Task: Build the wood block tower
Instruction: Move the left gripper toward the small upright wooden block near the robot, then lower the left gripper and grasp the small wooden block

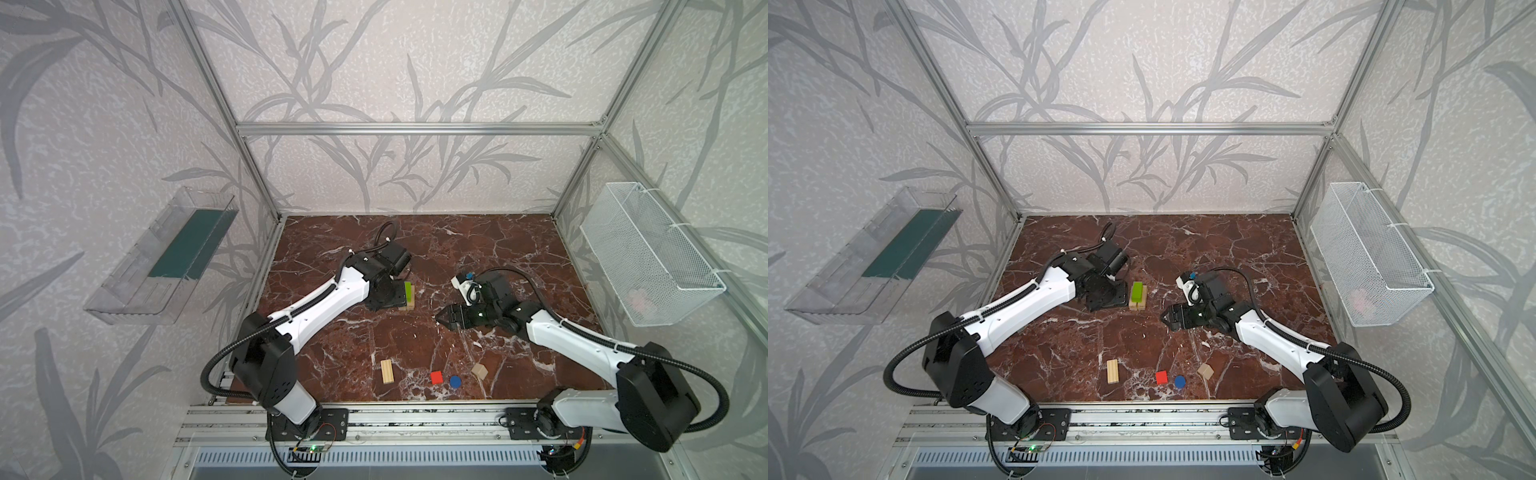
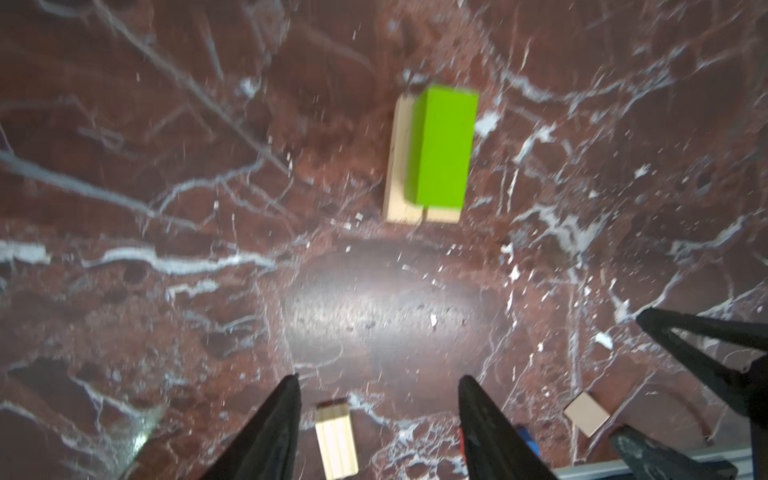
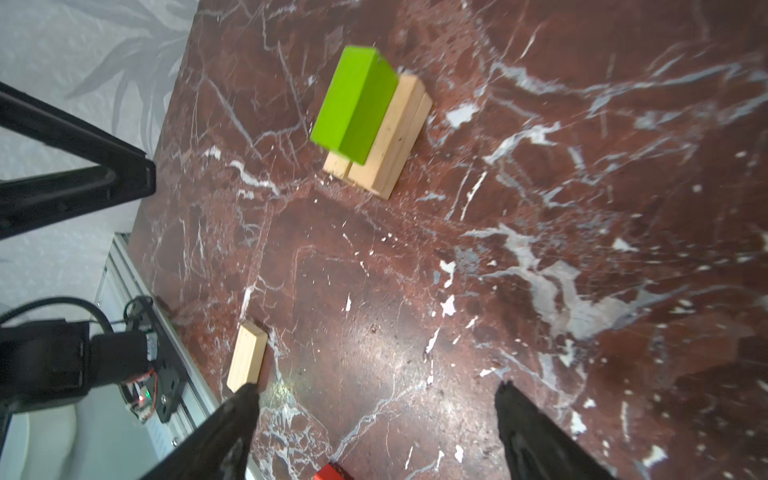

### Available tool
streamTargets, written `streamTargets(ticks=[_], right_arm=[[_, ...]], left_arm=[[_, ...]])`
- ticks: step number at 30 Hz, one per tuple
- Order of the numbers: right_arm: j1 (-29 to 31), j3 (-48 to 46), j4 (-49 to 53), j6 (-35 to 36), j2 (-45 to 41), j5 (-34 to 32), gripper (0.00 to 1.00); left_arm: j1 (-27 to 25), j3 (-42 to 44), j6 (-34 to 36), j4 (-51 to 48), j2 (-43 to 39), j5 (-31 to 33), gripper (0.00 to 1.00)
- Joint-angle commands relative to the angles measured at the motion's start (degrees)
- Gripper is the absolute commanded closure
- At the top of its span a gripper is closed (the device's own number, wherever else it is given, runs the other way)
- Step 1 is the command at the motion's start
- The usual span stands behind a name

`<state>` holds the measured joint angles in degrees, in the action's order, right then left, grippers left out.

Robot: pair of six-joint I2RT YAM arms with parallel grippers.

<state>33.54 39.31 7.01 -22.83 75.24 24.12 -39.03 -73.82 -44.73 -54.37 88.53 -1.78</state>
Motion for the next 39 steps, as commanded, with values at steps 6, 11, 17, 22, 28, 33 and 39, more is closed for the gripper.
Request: streamTargets(ticks=[6, 11, 17, 22, 28, 33, 39], right_arm=[[6.98, -5.88, -8.44, 5.16, -0.48, 0.95, 0.08], [10.14, -8.55, -10.76, 4.41, -0.11, 0.93, 0.06], [10.23, -8.55, -9.66, 3.71, 0.75, 1.41, 0.03], [10.22, -8.57, -8.71, 3.94, -0.71, 0.31, 0.02], [10.22, -7.87, -7.95, 3.41, -0.79, -0.04, 0.01], [10.16, -7.68, -8.15, 2.71, -1.24, -0.21, 0.01], [10.14, -7.41, -7.94, 2.22, -1.51, -0.61, 0.01]], left_arm=[[-8.15, 14.47, -17.12, 1.04, -12.02, 3.56, 0.34], [-12.58, 21.94, -24.85, 5.56, -14.02, 3.03, 0.32], [-17.44, 26.82, -31.56, 11.92, -11.76, 1.71, 0.32], [-20.57, 27.37, -34.25, 13.02, -8.14, 1.48, 0.33], [-21.44, 27.41, -35.87, 11.62, -5.41, 2.64, 0.39], [-21.6, 29.39, -36.57, 13.39, -5.11, 2.66, 0.41], [-21.56, 29.85, -35.71, 13.69, -3.53, 3.16, 0.44]])
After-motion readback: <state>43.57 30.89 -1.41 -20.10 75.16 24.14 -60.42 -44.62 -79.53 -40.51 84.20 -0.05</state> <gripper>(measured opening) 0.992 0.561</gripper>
